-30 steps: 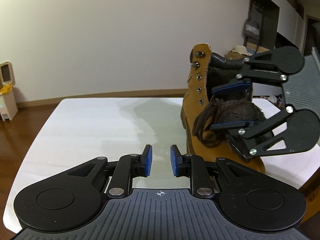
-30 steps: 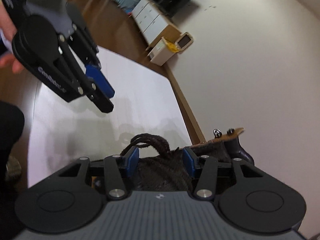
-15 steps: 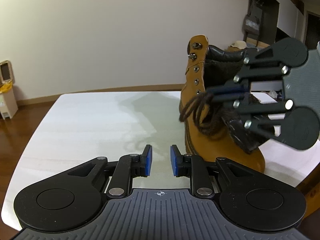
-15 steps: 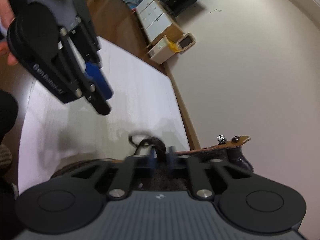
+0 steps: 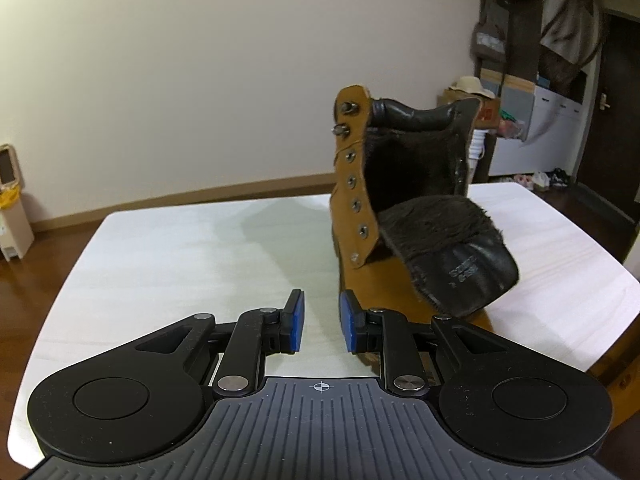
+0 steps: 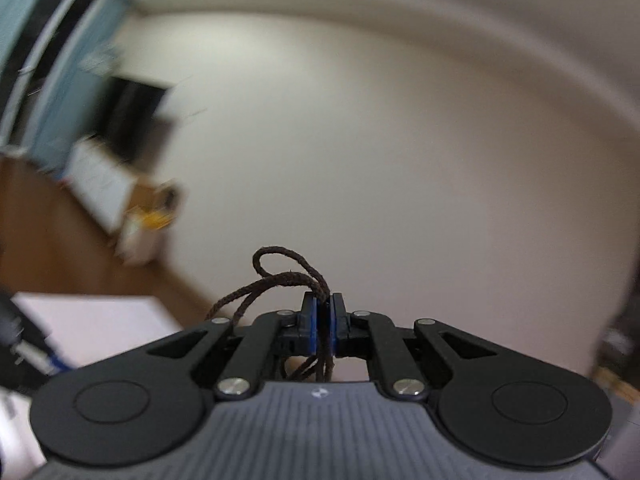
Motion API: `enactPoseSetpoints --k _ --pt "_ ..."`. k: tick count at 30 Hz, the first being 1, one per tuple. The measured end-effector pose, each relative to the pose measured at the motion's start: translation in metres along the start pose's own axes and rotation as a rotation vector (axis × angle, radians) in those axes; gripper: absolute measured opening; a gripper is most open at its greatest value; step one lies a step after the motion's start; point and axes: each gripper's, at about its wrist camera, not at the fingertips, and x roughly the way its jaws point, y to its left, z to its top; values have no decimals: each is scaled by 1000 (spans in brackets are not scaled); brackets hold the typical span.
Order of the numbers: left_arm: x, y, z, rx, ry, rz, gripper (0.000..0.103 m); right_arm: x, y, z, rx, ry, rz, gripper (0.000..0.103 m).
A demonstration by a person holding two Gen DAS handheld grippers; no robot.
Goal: Lace up shoes with both hands
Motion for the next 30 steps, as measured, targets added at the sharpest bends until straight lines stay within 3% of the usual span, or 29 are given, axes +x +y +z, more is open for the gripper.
enactPoseSetpoints --k 3,5,9,15,17,18,19,20,23,25,30 --pt "4 -6 4 33 -3 10 22 -1 -23 -5 50 20 -56 7" --pt "4 -10 5 40 -11 13 22 11 -29 -25 77 103 -43 7" --pt "0 -15 2 13 26 -5 22 51 -21 -82 144 279 12 7" --pt "4 -18 2 -4 59 7 22 102 8 -140 187 437 61 8" --pt "6 -15 2 -30 55 -1 22 116 15 -153 215 478 84 15" --pt "7 -13 3 -43 53 -2 22 122 19 -159 229 497 96 24" --pt "7 -12 3 -50 50 0 21 111 19 -164 242 506 99 34" --pt "8 -12 4 -53 49 -2 21 96 11 -170 257 507 96 38" --pt "7 -11 5 -51 33 -4 21 74 -1 -173 320 503 73 39" --pt "5 -12 5 -49 22 -1 21 35 -13 -177 378 504 54 39" --pt "-3 -9 3 -46 -35 -36 21 1 -7 -178 519 506 128 39"
